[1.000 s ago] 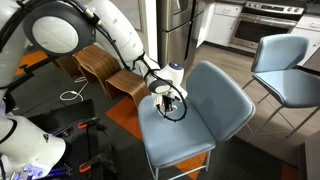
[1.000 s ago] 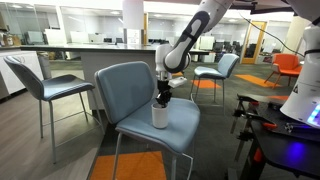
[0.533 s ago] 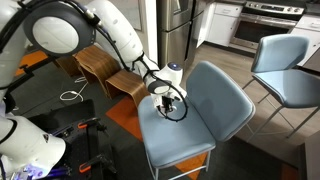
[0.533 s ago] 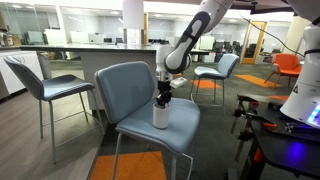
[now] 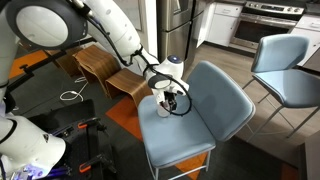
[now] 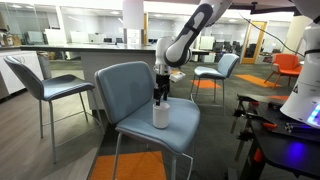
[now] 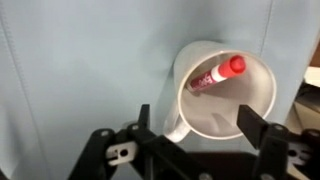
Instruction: Move the white cup to the left
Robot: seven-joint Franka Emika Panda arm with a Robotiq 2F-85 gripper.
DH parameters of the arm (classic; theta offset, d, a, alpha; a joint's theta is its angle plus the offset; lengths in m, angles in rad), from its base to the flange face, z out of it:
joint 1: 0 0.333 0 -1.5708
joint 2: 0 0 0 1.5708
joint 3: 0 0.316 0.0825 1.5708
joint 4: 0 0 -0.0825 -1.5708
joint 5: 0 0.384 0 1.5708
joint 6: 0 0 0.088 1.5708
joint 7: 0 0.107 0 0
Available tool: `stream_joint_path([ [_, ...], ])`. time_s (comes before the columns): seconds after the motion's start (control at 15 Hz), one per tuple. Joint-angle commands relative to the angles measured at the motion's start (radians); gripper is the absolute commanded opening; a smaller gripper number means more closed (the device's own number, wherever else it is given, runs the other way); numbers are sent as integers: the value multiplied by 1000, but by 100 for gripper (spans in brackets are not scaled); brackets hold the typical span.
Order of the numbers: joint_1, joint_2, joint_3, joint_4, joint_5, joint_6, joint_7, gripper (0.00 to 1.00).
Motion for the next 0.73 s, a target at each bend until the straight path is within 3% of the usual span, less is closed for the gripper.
stream_joint_path([
  [0.0, -59, -96, 60, -66, 8, -16, -80, 100],
  [0.6, -112, -272, 134, -161, 15, -72, -263, 100],
  [0.67, -92, -279, 117, -182, -4, -48, -247, 100],
])
